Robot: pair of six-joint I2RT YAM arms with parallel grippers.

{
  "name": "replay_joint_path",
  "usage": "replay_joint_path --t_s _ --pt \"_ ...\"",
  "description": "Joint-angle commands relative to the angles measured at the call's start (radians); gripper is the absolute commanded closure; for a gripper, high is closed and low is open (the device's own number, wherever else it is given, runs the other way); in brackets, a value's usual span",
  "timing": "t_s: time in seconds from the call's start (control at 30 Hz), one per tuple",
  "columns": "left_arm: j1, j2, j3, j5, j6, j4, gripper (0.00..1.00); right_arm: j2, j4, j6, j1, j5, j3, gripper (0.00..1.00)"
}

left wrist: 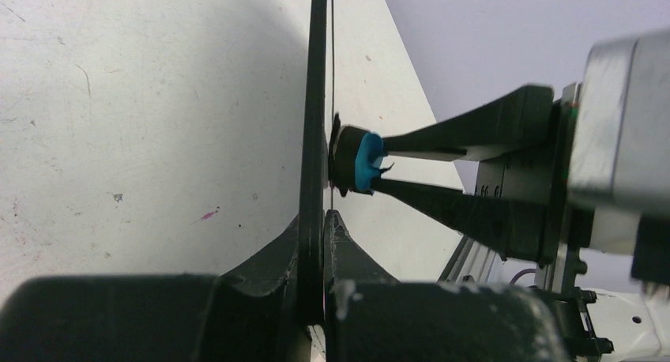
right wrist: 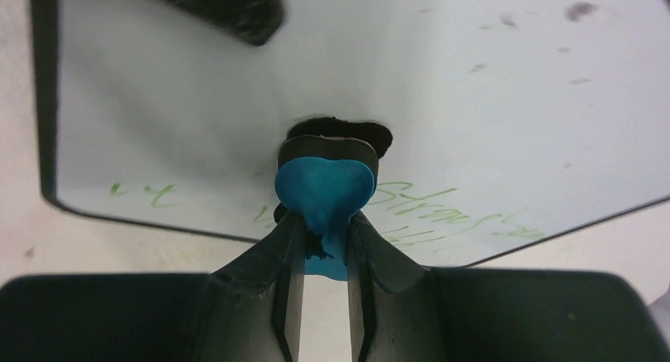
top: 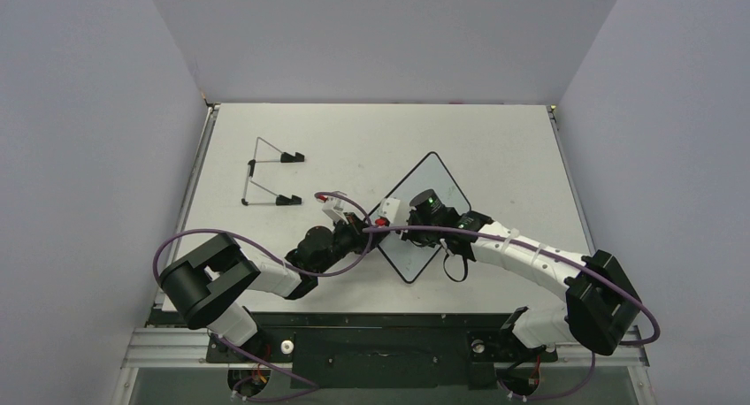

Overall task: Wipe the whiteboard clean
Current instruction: Erase the whiteboard at the center of the board.

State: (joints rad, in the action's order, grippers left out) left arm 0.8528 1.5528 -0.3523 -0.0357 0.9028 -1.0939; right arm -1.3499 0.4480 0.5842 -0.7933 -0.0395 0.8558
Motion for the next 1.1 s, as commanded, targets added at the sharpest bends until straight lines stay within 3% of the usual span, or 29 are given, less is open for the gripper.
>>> replay_joint_path --t_s 0.0,0.17,0.33,0.5,0.83,0.97,1.07 --pt "0.012 -0.023 -0.016 0.036 -0.002 -0.074 1.0 -0.015 0.179 0.186 -0.026 -0.127 0.028 1.0" --pt "0.01 -0.034 -0.011 0.035 -0.008 -0.07 1.0 -0.031 0.179 0.193 -0.044 -0.081 0.019 1.0" --pt "0.009 -0.041 -0.005 0.034 -0.01 -0.068 1.0 -0.033 0.022 0.05 -0.017 0.104 0.009 1.0" --pt "0.006 -0.04 -0.008 0.036 -0.01 -0.069 1.0 -0.009 -0.065 -0.016 0.023 0.184 -0.012 1.0" --pt "0.006 -0.038 -0.015 0.036 -0.01 -0.066 1.0 -0.029 0.185 0.187 -0.044 -0.117 0.017 1.0" --pt "0.007 -0.042 -0.009 0.036 -0.01 -0.065 1.0 -0.059 0.228 0.221 -0.076 -0.108 0.029 1.0" --pt "0.007 -0.046 -0.003 0.034 -0.01 -0.067 1.0 -0.069 0.157 0.136 -0.061 -0.036 0.038 1.0"
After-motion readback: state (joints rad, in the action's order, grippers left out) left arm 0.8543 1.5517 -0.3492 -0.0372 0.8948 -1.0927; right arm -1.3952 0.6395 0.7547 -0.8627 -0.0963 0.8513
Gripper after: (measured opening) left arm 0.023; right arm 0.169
